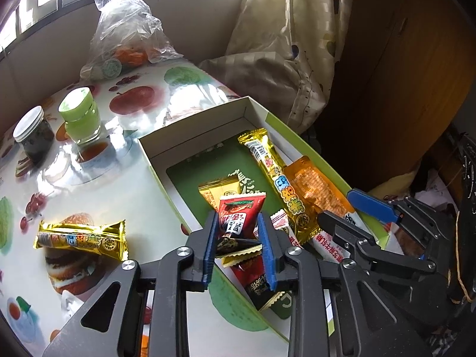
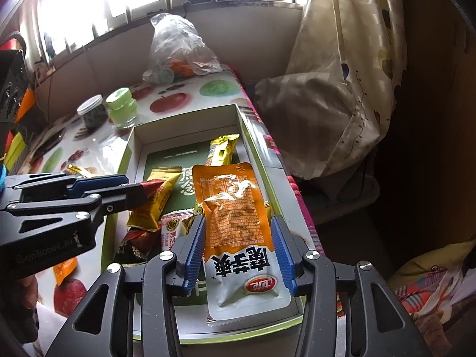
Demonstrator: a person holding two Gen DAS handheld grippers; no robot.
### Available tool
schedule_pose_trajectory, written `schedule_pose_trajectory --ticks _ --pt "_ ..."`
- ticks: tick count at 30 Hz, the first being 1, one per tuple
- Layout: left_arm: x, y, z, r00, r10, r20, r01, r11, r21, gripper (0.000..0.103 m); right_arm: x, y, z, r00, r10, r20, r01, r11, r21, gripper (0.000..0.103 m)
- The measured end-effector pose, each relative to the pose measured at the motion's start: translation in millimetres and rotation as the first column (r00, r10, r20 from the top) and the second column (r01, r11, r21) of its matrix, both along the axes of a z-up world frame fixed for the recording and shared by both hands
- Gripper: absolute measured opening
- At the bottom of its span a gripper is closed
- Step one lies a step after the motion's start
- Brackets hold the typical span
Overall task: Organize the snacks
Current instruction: 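Lower both held snacks into the green box and open both tools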
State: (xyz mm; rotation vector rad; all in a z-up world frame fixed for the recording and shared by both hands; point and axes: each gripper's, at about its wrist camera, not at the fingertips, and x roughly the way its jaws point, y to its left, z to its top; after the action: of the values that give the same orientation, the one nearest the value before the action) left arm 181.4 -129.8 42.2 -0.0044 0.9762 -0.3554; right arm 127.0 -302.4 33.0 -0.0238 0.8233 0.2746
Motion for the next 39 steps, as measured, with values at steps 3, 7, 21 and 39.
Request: schedule_pose_trajectory --ticks 3,7,21,39 --pt "1 -1 -2 1.000 0.001 -0.004 -0.001 1.000 0.005 0.034 0 0 0 1.000 0.002 0.003 -0.002 1.000 0.001 0.044" --pt "0 -2 -3 1.000 0.000 -0.008 0.000 1.000 0.009 0.034 0 0 -1 1.000 0.008 0.006 -0.008 1.000 0.001 0.046" --pt "-2 -1 0 1.000 -0.004 0.001 0.004 1.000 0.002 0.036 -5 0 5 0.999 0.018 0.036 -0.018 1.000 -0.005 0.054" --pt "-21 3 16 0.999 0.003 0.040 -0.003 1.000 -0.001 0.036 -17 3 13 0.999 -0.006 0.051 0.006 1.000 -0.017 0.057"
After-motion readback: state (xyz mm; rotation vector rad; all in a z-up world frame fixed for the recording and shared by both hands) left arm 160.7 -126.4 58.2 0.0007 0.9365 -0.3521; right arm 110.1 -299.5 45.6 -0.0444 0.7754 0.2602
